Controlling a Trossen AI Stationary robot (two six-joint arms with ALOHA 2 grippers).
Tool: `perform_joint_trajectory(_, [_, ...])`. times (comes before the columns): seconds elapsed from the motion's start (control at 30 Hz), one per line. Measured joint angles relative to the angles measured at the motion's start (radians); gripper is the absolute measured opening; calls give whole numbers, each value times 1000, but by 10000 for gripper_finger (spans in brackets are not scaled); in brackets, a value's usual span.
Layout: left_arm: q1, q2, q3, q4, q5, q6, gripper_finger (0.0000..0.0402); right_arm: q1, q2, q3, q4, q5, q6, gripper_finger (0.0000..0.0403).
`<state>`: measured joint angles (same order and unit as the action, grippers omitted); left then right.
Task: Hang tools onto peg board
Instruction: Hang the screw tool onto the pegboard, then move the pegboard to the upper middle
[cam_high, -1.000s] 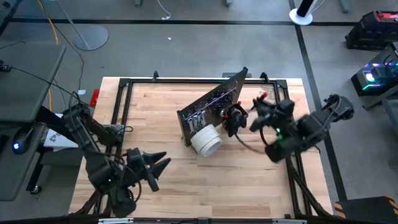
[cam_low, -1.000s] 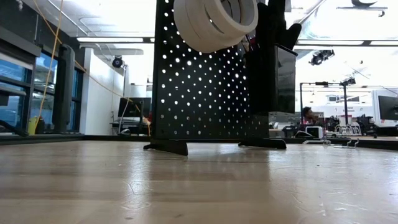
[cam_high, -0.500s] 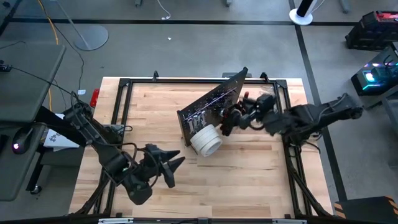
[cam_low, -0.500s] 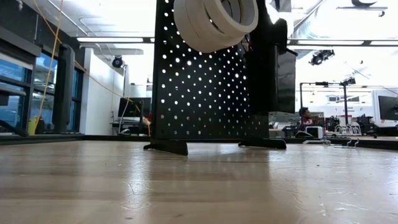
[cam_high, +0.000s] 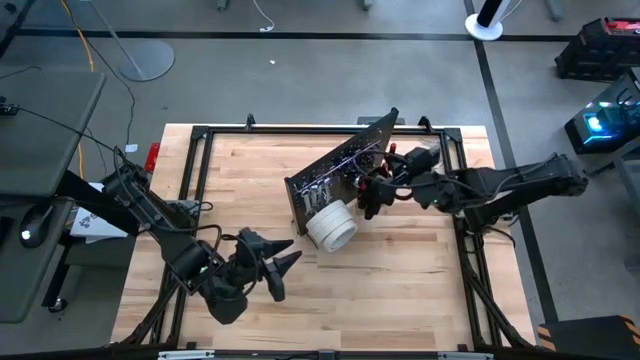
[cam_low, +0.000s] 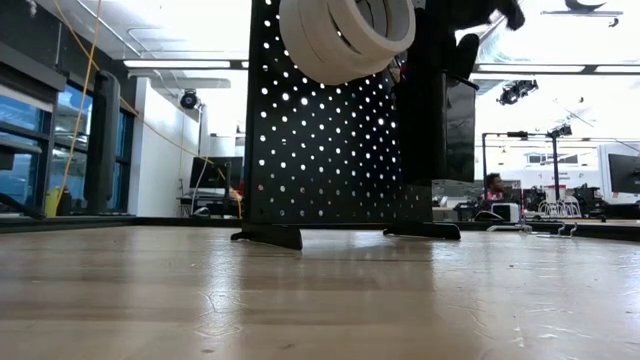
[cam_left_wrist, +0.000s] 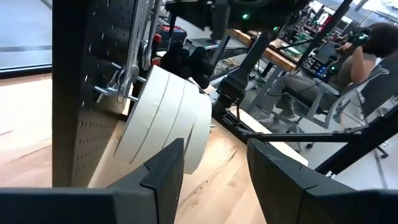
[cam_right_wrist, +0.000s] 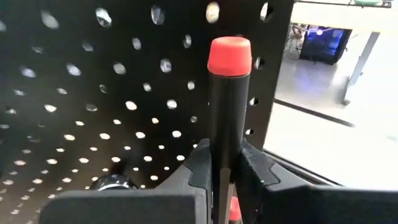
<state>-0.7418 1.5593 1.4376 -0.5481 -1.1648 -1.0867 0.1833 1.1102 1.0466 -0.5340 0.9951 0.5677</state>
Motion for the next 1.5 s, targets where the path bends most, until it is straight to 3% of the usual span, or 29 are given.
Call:
perform_joint_trajectory(0.13, [11,0,0,-2,-2,36,168,0,2,-84,109,26,-30,28])
perform_joint_trajectory(0.47, [41,-1,0,-3,-2,125,168,-2,6,-97,81,62,-34,29])
perform_joint_trajectory(0.57, [58,-1,0,-5,-2,126,168,-2,5,-97,83,40,-26,69])
perform_joint_trajectory(0.7, [82,-1,0,-5,4,123,168,-2,5,-97,97,-75,-26,159])
perform_joint_trajectory(0.83, [95,-1,0,-5,33,122,168,11,3,-97,96,-94,-26,226])
perform_joint_trajectory(0.93, [95,-1,0,-14,66,122,168,16,-12,-97,95,-86,-26,246])
perform_joint_trajectory(1.2, [93,0,0,-38,151,120,163,16,-109,-96,68,-123,-26,251])
perform_joint_trajectory(1.33, [86,35,1,-103,89,100,113,29,-168,-96,65,-140,-26,251])
perform_joint_trajectory(1.43, [82,69,0,-222,72,-29,33,50,-208,-96,68,-139,-48,249])
perform_joint_trajectory(1.5, [76,84,0,-307,65,-136,12,69,-228,-96,68,-139,-51,242])
